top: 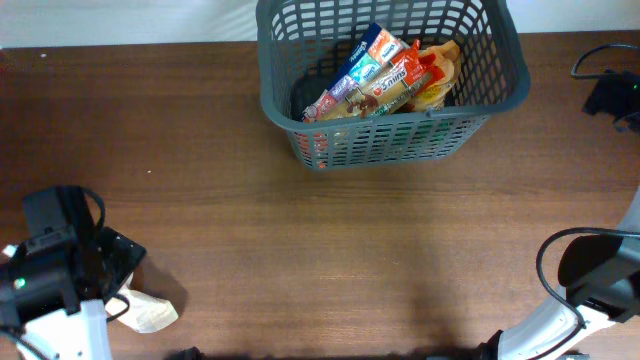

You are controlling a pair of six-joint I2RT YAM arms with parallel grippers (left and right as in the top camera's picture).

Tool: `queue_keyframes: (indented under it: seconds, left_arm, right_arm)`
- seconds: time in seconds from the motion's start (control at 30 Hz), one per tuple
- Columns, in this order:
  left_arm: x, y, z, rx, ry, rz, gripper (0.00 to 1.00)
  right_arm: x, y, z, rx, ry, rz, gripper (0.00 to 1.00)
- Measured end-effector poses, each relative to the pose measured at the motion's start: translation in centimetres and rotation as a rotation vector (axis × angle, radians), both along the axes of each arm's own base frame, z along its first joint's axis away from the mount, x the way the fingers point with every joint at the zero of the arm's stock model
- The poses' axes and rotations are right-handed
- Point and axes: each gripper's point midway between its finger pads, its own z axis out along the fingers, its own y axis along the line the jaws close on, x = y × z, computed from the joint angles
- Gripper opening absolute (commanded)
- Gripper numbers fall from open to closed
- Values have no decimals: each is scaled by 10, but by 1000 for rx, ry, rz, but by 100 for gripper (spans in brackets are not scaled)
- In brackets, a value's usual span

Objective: Pack container
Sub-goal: 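Lower the left gripper onto the clear plastic bag and grasp it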

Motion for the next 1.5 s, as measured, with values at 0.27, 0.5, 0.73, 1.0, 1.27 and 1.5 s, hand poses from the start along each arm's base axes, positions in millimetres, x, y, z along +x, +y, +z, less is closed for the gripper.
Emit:
queue_keyframes:
  seconds: [0.27,0.5,0.73,1.0,1.27,1.5]
  left_arm:
    - [2,13,-39,-116,69,28,99]
    - [0,40,-48,-156,48,61,99]
    - [10,52,-81,-224,-6,13,99]
    - [21,51,-121,-278,-9,-46,99]
    - [25,53,-155,-369,54,15,99]
    - [27,55,-174,-410,90,46,99]
  right_arm:
    - [0,0,0,0,0,0,99]
    - [0,0,0,0,0,0,99]
    - [0,0,0,0,0,0,99]
    - [0,0,0,0,0,0,99]
    - [0,0,0,0,0,0,99]
    - [0,0,0,0,0,0,99]
